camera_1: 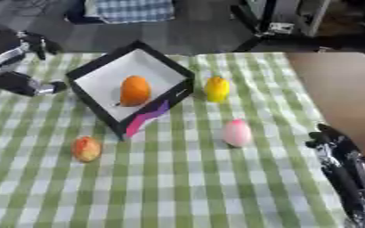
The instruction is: Pick up objects on the table and place them in the box.
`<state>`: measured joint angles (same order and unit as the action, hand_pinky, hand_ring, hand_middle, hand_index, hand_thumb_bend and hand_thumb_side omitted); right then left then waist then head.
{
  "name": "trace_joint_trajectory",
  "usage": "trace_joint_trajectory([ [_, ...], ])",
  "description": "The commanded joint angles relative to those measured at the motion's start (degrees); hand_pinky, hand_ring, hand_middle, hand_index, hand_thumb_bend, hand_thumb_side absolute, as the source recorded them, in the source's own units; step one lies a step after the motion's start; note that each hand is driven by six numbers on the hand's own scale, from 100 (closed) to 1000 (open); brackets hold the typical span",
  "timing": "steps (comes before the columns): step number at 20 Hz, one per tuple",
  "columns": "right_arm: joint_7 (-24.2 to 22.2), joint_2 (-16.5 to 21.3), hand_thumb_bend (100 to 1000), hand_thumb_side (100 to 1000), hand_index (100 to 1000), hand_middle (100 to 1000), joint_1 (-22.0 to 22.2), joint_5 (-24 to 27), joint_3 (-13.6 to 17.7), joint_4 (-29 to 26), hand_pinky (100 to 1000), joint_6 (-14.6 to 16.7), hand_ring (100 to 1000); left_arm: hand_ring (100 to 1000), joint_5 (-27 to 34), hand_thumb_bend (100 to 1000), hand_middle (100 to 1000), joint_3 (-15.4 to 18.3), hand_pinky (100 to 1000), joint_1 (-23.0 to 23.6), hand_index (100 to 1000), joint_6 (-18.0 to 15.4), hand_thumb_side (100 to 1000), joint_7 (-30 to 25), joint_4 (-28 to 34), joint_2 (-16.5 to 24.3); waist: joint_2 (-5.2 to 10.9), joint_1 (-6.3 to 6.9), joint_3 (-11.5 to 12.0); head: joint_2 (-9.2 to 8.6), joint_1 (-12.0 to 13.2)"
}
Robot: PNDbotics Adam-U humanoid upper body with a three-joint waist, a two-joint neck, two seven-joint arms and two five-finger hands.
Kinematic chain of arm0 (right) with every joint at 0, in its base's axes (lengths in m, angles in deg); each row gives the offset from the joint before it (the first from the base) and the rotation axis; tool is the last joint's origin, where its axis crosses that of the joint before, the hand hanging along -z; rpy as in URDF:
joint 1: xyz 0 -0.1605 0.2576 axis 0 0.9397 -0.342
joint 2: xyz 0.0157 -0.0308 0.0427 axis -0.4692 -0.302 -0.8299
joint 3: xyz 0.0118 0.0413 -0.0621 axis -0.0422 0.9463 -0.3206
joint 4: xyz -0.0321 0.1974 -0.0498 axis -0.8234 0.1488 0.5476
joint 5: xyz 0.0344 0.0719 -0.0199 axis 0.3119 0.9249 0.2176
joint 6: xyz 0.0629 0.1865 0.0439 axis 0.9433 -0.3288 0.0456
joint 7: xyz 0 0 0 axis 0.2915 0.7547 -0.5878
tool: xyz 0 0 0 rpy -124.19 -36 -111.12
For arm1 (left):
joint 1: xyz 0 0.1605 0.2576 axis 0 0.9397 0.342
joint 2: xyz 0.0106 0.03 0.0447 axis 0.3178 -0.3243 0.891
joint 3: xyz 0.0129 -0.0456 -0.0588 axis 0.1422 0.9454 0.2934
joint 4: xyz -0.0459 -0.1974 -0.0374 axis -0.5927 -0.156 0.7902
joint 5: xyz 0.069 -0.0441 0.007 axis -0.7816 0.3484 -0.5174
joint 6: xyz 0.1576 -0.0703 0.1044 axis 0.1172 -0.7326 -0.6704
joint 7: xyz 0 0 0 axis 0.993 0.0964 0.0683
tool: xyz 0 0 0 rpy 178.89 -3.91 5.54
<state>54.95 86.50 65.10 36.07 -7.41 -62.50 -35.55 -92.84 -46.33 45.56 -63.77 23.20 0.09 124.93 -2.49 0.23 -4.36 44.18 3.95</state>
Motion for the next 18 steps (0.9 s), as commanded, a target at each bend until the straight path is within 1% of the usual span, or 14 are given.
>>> trace_joint_trajectory([
  [1,0.4,0.5,100,643,848,704,-0.5,-0.3,0.6,-0.6,884,0.1,713,636,3.1,466,691,0.3,765,2.4,844,1.6,575,-2.6,5.5,3.8,0.34,0.23,0.1,-0.06,-0.7],
  [4,0.4,0.5,100,642,848,704,-0.5,-0.3,0.6,-0.6,885,0.1,714,639,5.9,470,692,-1.0,765,6.9,843,3.7,574,-5.3,9.9,4.9,0.34,0.28,0.0,-0.06,-0.8],
  [7,0.1,0.5,100,643,848,704,-0.5,-0.3,0.2,-0.6,885,0.1,714,640,8.7,469,693,-2.2,763,11.5,844,6.0,570,-8.1,14.0,5.1,0.48,0.26,-0.5,-0.06,-0.3],
  [9,-0.1,0.6,100,642,848,704,-0.5,-0.3,0.1,-0.5,885,0.1,713,642,10.6,468,694,-2.5,763,13.5,844,7.5,567,-10.1,15.9,5.3,0.61,0.25,-0.9,-0.06,0.1],
  [10,-0.1,0.6,100,640,848,703,-0.6,-0.2,0.1,-0.5,885,0.1,714,640,11.6,475,691,-2.6,762,13.8,840,8.3,541,-11.1,16.3,5.3,0.64,0.24,-1.0,-0.06,0.2],
  [11,-0.2,0.6,100,642,848,703,-0.6,-0.2,0.0,-0.5,885,0.1,714,643,12.5,460,693,-2.8,762,13.8,843,9.2,558,-12.1,16.5,5.2,0.66,0.24,-1.0,-0.06,0.2],
  [12,-0.2,0.6,100,642,848,703,-0.6,-0.2,0.0,-0.5,885,0.1,713,644,12.7,459,692,-2.9,761,13.6,842,9.9,556,-13.0,16.6,5.2,0.68,0.24,-1.1,-0.06,0.2],
  [13,-0.2,0.6,100,642,848,703,-0.5,-0.2,0.0,-0.5,885,0.1,713,644,12.4,457,692,-2.9,760,13.3,842,10.5,555,-14.0,16.7,5.1,0.69,0.24,-1.1,-0.06,0.2],
  [14,-0.3,0.6,100,642,848,703,-0.5,-0.2,0.0,-0.4,885,0.1,713,643,11.8,422,691,-2.8,757,12.9,842,11.0,560,-14.7,16.8,4.9,0.7,0.24,-1.0,-0.06,0.1],
  [15,-0.3,0.7,100,642,848,703,-0.5,-0.2,0.0,-0.4,885,0.1,713,643,11.1,450,691,-2.7,757,12.5,842,11.6,548,-14.7,16.7,4.7,0.71,0.24,-1.0,-0.06,0.1],
  [18,-0.4,0.7,100,642,848,703,-0.6,-0.2,-0.1,-0.4,885,0.1,713,647,8.2,428,682,-3.2,756,11.2,844,13.1,530,-13.7,16.2,3.6,0.76,0.23,-1.1,-0.06,0.2],
])
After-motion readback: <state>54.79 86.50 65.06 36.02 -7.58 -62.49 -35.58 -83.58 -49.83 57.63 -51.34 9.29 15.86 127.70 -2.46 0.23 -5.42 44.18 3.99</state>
